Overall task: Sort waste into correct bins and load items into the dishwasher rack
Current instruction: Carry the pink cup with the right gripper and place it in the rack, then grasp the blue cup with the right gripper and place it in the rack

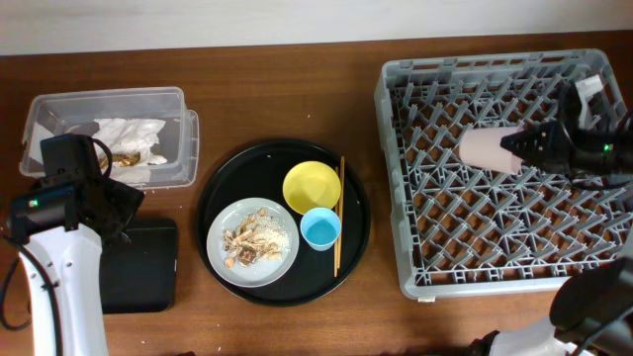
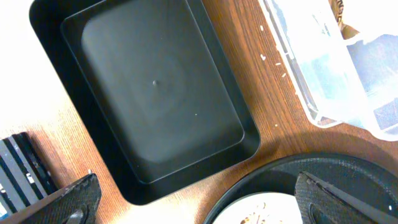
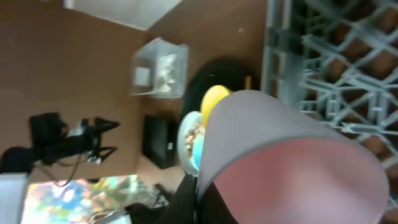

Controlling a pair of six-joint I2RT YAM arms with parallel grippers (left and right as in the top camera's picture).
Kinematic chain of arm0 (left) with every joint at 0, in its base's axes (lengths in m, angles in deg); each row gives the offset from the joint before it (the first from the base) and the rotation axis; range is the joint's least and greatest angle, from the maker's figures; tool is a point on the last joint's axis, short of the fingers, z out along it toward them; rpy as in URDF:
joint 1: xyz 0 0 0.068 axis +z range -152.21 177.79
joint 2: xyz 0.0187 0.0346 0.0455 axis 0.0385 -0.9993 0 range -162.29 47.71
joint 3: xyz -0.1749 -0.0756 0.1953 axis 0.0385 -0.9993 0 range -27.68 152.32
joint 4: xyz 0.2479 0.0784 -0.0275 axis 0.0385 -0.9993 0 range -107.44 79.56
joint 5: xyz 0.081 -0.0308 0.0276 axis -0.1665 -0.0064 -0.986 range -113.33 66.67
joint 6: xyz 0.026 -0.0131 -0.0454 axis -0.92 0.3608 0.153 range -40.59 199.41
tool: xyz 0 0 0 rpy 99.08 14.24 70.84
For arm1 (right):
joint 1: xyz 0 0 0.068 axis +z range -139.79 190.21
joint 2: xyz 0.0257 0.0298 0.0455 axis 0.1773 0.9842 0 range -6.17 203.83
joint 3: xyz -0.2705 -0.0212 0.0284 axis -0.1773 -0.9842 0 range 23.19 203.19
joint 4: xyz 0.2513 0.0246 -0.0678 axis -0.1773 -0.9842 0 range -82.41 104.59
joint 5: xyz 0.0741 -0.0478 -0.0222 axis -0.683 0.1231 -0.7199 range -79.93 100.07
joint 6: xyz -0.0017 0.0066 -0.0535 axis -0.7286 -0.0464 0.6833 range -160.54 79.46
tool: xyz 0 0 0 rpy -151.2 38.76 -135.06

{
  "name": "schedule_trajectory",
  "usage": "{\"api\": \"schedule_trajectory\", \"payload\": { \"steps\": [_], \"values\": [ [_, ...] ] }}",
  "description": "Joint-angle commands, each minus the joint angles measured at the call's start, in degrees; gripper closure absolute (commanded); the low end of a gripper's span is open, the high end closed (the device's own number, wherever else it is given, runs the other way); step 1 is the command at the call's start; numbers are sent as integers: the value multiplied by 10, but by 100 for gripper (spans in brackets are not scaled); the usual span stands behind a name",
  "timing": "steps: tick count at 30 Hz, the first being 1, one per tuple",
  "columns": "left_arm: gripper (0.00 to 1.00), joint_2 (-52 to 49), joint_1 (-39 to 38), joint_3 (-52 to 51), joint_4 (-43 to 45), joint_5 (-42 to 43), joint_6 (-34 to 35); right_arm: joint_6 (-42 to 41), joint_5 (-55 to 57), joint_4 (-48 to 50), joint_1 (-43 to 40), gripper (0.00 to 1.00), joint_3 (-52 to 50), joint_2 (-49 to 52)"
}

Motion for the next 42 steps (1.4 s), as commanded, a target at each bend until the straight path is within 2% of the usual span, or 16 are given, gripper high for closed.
{"api": "schedule_trajectory", "payload": {
  "steps": [1,5,8,11,18,20,22,24,27,31,32,35,37,39,40,42],
  "values": [
    [1,3,2,2,-1,-6,-7,80,-93,13,9,96,-17,57],
    [1,3,2,2,-1,-6,-7,80,-95,73,7,96,-17,165],
    [1,3,2,2,-1,-6,-7,75,-111,130,3,96,-17,193],
    [1,3,2,2,-1,-6,-7,-29,-64,218,-9,96,-17,197],
    [1,3,2,2,-1,-6,-7,-66,19,185,-21,96,-17,197],
    [1,3,2,2,-1,-6,-7,-120,83,183,-35,96,-17,197],
    [1,3,2,2,-1,-6,-7,-124,106,163,-44,83,-17,197],
    [1,3,2,2,-1,-6,-7,-151,135,161,-49,78,-17,197],
    [1,3,2,2,-1,-6,-7,-208,207,166,-51,78,-17,189],
    [1,3,2,2,-1,-6,-7,-311,347,165,-68,77,-17,126],
    [1,3,2,2,-1,-6,-7,-341,388,162,-67,72,-17,94],
    [1,3,2,2,-1,-6,-7,-356,397,154,-66,71,-17,22],
    [1,3,2,2,-1,-6,-7,-355,397,152,-35,72,-17,-38],
    [1,3,2,2,-1,-6,-7,-354,397,141,37,72,-17,-90],
    [1,3,2,2,-1,-6,-7,-350,397,138,101,72,-17,-120],
    [1,3,2,2,-1,-6,-7,-351,397,137,308,72,-17,-168]
  ]
}}
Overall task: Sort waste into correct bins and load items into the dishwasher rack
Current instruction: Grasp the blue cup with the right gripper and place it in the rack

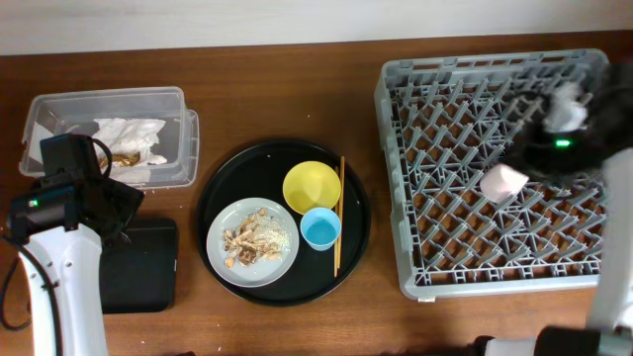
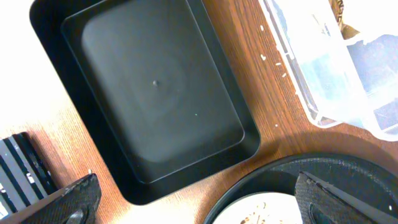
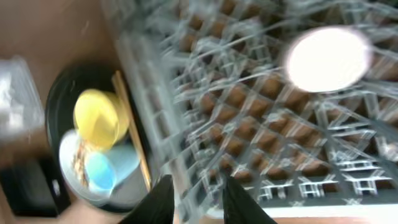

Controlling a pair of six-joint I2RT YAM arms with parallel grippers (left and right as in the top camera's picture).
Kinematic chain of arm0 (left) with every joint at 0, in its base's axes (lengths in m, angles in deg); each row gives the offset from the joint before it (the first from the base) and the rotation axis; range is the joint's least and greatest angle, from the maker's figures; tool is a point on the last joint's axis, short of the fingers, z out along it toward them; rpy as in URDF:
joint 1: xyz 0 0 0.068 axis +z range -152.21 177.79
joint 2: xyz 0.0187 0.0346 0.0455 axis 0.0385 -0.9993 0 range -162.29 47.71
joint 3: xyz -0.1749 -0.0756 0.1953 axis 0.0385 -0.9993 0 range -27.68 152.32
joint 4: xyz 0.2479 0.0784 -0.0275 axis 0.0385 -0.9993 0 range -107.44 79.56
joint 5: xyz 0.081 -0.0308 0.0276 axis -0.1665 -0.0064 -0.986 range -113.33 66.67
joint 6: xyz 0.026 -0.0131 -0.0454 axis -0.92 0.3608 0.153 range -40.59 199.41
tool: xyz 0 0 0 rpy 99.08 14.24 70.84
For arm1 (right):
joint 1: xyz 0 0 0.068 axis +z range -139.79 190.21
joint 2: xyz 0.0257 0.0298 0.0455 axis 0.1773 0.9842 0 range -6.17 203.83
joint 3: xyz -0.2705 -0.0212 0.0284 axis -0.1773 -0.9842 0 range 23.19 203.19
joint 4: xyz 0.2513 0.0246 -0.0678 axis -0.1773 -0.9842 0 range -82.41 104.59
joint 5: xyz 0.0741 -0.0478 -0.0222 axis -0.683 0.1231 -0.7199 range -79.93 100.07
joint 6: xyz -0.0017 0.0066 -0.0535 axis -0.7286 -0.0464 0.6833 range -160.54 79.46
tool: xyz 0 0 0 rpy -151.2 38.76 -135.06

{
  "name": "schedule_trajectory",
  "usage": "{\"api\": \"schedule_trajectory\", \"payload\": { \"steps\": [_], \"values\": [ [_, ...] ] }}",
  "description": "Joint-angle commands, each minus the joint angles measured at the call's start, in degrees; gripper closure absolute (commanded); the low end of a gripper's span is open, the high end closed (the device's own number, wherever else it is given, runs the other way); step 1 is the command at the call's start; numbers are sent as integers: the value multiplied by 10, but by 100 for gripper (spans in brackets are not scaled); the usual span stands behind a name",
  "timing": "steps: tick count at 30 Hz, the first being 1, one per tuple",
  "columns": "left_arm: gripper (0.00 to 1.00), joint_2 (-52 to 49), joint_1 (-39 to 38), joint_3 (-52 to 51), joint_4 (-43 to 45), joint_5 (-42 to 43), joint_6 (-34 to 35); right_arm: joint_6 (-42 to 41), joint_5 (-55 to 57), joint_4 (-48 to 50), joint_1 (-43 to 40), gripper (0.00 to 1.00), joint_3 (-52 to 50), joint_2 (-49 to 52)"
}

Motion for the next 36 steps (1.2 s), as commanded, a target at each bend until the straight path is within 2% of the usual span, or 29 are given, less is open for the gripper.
{"api": "schedule_trajectory", "payload": {
  "steps": [1,2,4,5,8,12,15,16,17,18,19,21,23,25,28,30,31,33,34,35,36],
  "values": [
    [1,3,2,2,-2,-6,-7,-8,6,-1,228,71,1,-39],
    [1,3,2,2,-2,-6,-7,-65,66,10,345,71,-1,-27],
    [1,3,2,2,-2,-6,-7,-139,165,35,478,71,-1,5],
    [1,3,2,2,-2,-6,-7,-177,212,58,545,64,-1,37],
    [1,3,2,2,-2,-6,-7,-246,244,118,640,62,-1,153],
    [1,3,2,2,-2,-6,-7,-250,253,146,659,63,-1,279],
    [1,3,2,2,-2,-6,-7,-249,298,153,659,63,-1,302],
    [1,3,2,2,-2,-6,-7,-250,299,157,659,67,-2,302],
    [1,3,2,2,-2,-6,-7,-250,299,157,659,79,-2,302],
    [1,3,2,2,-2,-6,-7,-250,297,157,659,85,-2,302],
    [1,3,2,2,-2,-6,-7,-252,274,156,659,96,-1,302],
    [1,3,2,2,-2,-6,-7,-251,255,141,659,96,9,297],
    [1,3,2,2,-2,-6,-7,-250,273,82,652,96,54,277],
    [1,3,2,2,-2,-6,-7,-243,285,-6,625,96,139,231],
    [1,3,2,2,-2,-6,-7,-192,285,-85,549,96,250,146],
    [1,3,2,2,-2,-6,-7,-167,284,-126,430,96,261,68],
    [1,3,2,2,-2,-6,-7,-116,260,-146,344,96,258,46],
    [1,3,2,2,-2,-6,-7,-22,146,-146,195,96,254,40],
    [1,3,2,2,-2,-6,-7,34,55,-146,90,96,239,45],
    [1,3,2,2,-2,-6,-7,81,-19,-146,20,96,214,47],
    [1,3,2,2,-2,-6,-7,207,-165,-146,-83,96,137,47]
  ]
}}
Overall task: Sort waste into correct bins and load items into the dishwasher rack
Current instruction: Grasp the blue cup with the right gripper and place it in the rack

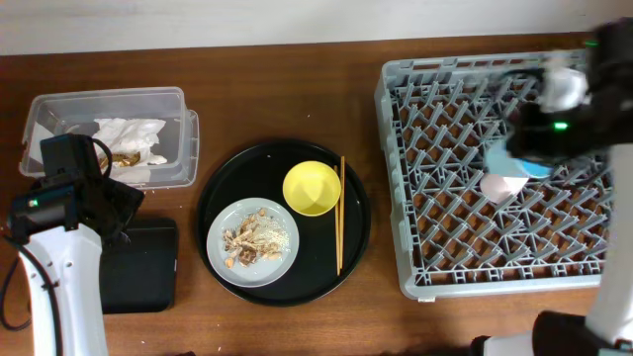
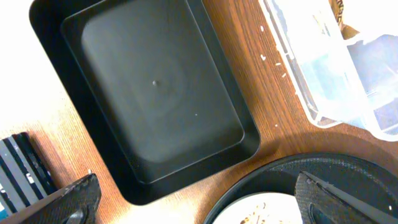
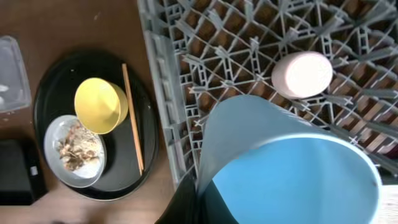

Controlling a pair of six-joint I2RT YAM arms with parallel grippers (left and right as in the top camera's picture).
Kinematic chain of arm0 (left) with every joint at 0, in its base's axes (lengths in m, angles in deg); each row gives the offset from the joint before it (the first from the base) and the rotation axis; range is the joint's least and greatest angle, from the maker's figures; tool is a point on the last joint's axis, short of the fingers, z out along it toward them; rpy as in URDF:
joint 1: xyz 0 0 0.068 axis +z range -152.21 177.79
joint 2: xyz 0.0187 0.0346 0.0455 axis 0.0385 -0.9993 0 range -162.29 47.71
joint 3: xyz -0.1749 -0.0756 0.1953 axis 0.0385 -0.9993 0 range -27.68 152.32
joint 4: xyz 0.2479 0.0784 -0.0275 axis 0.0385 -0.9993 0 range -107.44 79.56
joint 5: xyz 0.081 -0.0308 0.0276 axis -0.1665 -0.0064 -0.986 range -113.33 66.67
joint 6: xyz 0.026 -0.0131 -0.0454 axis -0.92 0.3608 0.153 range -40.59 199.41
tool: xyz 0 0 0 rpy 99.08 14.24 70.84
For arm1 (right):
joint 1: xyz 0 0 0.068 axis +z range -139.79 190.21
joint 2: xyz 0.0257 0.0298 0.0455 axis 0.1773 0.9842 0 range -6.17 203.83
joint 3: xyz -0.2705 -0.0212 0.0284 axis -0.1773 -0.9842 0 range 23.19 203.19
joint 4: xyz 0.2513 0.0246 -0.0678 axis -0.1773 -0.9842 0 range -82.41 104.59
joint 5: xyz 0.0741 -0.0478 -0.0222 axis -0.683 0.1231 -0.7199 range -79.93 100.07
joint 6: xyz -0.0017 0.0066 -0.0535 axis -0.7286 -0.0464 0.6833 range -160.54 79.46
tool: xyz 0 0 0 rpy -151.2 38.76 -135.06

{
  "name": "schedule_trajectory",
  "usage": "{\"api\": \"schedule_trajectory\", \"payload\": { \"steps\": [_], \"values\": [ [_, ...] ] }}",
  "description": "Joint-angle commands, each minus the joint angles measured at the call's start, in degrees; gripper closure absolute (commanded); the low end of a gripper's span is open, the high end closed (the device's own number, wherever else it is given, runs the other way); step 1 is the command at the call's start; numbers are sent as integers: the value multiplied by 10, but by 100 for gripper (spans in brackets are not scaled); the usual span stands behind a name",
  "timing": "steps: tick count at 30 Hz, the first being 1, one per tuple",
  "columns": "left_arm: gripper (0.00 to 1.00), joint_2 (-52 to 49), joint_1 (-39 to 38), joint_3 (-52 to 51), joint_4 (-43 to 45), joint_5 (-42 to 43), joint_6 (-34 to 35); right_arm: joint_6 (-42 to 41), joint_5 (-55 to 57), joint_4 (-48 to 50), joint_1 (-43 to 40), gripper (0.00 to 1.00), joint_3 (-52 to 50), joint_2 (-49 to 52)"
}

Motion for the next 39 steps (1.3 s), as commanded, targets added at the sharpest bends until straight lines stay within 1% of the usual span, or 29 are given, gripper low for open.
{"api": "schedule_trajectory", "payload": {
  "steps": [1,3,5,6,9,12,15,18,19,21,23,24,25,26,27,28,29,30,32,33,34,35,37,38,39],
  "values": [
    [1,3,2,2,-1,-6,-7,249,-297,-4,-148,96,-142,0],
    [1,3,2,2,-1,-6,-7,346,-422,11,-202,96,-263,10],
    [1,3,2,2,-1,-6,-7,351,-463,60,-223,96,-362,50],
    [1,3,2,2,-1,-6,-7,351,-465,71,-227,96,-390,75],
    [1,3,2,2,-1,-6,-7,351,-465,74,-238,96,-431,130],
    [1,3,2,2,-1,-6,-7,353,-445,95,-239,96,-477,134],
    [1,3,2,2,-1,-6,-7,350,-435,101,-240,96,-498,134],
    [1,3,2,2,-1,-6,-7,324,-394,100,-275,95,-497,132],
    [1,3,2,2,-1,-6,-7,308,-370,100,-303,95,-497,120],
    [1,3,2,2,-1,-6,-7,284,-327,103,-334,87,-496,79],
    [1,3,2,2,-1,-6,-7,232,-277,117,-339,80,-495,42],
    [1,3,2,2,-1,-6,-7,186,-248,119,-339,78,-484,2],
    [1,3,2,2,-1,-6,-7,144,-227,120,-339,77,-470,-30],
    [1,3,2,2,-1,-6,-7,88,-183,121,-339,75,-445,-77],
    [1,3,2,2,-1,-6,-7,50,-141,119,-339,72,-424,-113],
    [1,3,2,2,-1,-6,-7,34,-114,108,-339,70,-400,-151],
    [1,3,2,2,-1,-6,-7,34,-114,94,-339,70,-380,-189],
    [1,3,2,2,-1,-6,-7,22,-113,90,-338,65,-363,-232],
    [1,3,2,2,-1,-6,-7,17,-149,89,-297,60,-354,-288],
    [1,3,2,2,-1,-6,-7,-3,-154,99,-230,59,-354,-311],
    [1,3,2,2,-1,-6,-7,-36,-152,120,-153,59,-342,-312],
    [1,3,2,2,-1,-6,-7,-69,-129,139,-70,59,-316,-295],
    [1,3,2,2,-1,-6,-7,-116,-34,138,110,59,-230,-224],
    [1,3,2,2,-1,-6,-7,-148,52,129,231,58,-162,-155],
    [1,3,2,2,-1,-6,-7,-176,108,128,308,55,-118,-95]
  ]
}}
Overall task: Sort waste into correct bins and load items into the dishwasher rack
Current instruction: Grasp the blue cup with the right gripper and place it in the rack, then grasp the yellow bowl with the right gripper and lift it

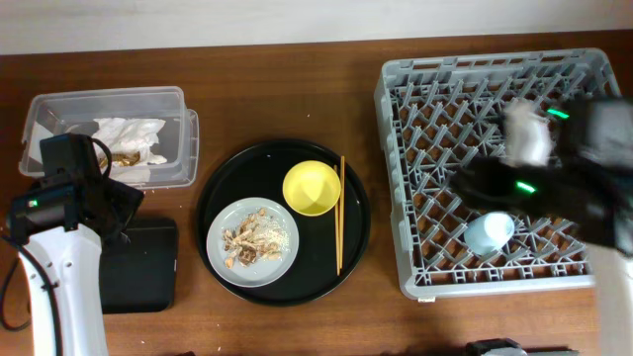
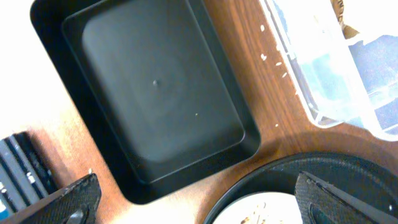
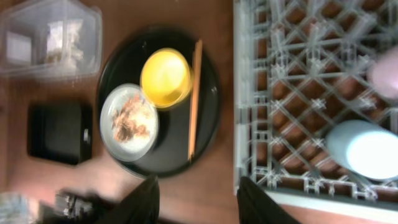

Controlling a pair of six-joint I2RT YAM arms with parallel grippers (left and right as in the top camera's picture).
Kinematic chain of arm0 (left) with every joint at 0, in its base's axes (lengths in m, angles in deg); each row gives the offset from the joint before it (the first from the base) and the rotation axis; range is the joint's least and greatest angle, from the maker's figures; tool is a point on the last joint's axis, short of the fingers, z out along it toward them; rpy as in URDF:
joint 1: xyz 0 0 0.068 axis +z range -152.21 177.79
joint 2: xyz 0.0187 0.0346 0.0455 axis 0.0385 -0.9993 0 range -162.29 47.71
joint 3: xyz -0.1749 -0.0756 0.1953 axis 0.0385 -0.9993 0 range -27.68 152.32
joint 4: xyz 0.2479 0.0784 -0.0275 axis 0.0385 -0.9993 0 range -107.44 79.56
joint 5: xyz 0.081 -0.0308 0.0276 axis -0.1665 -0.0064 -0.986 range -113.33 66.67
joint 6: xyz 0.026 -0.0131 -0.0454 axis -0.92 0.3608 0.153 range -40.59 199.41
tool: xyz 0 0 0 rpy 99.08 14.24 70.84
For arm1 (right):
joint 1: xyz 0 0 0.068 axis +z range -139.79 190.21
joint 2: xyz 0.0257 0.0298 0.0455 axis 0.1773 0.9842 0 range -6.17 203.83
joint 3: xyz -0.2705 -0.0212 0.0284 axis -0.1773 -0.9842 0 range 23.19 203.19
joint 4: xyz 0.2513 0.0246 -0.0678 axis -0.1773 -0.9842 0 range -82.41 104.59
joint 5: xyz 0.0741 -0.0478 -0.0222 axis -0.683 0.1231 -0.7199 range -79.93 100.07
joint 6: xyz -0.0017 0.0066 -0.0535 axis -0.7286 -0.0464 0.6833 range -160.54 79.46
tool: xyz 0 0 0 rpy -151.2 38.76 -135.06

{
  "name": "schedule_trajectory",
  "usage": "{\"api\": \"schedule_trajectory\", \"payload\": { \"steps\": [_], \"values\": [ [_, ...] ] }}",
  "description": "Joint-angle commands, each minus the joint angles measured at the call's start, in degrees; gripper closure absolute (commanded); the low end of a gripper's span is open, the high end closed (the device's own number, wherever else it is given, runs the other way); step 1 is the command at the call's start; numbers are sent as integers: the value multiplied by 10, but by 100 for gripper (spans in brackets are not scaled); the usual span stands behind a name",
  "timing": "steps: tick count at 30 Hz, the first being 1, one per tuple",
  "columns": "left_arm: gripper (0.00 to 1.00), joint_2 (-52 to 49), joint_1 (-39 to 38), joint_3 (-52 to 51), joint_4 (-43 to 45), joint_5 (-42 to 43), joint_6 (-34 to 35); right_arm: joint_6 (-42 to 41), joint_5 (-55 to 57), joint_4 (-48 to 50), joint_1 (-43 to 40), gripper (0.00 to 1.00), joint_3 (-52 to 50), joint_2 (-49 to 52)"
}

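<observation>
The grey dishwasher rack point(image 1: 382, 148) fills the right side. A blue cup point(image 1: 490, 232) rests among its tines near the front edge. In the right wrist view the blue cup point(image 3: 364, 149) lies in front of a pink cup point(image 3: 385, 71), which my arm hides in the overhead view. My right gripper point(image 3: 202, 202) is open and empty, high over the rack's left edge. A black round tray point(image 1: 277, 163) holds a yellow bowl point(image 1: 312, 188), a white plate of food scraps point(image 1: 252, 242) and chopsticks point(image 1: 339, 216). My left gripper point(image 2: 211, 208) stands open beside the black bin point(image 2: 155, 93).
A clear plastic bin point(image 1: 109, 138) holding crumpled tissue sits at the far left, with the black bin point(image 1: 138, 265) just in front of it. My blurred right arm point(image 1: 539, 168) lies across the middle of the rack.
My right gripper was shut on the blue cup over the rack beside the pink cup. Now the blue cup sits in the rack and the gripper is open and empty. The left arm is unchanged.
My right gripper first held the pink cup over the rack while the blue cup stood on the tray. Then the pink cup was in the rack and the gripper empty. After that the blue cup was in the gripper above the rack, and now it rests in the rack.
</observation>
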Motion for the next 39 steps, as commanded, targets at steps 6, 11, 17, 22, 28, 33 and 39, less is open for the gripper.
{"api": "schedule_trajectory", "payload": {
  "steps": [6,11,17,22,28,33,39],
  "values": [
    [1,3,2,2,0,-6,-7,-163,202,163,361,56,167,451],
    [1,3,2,2,0,-6,-7,-232,238,240,399,56,167,529],
    [1,3,2,2,0,-6,-7,-289,250,256,413,57,166,581],
    [1,3,2,2,0,-6,-7,-287,277,247,412,68,166,603],
    [1,3,2,2,0,-6,-7,-284,289,234,413,73,166,618],
    [1,3,2,2,0,-6,-7,-284,217,230,412,96,191,603],
    [1,3,2,2,0,-6,-7,-236,199,55,405,96,419,534]
  ]
}}
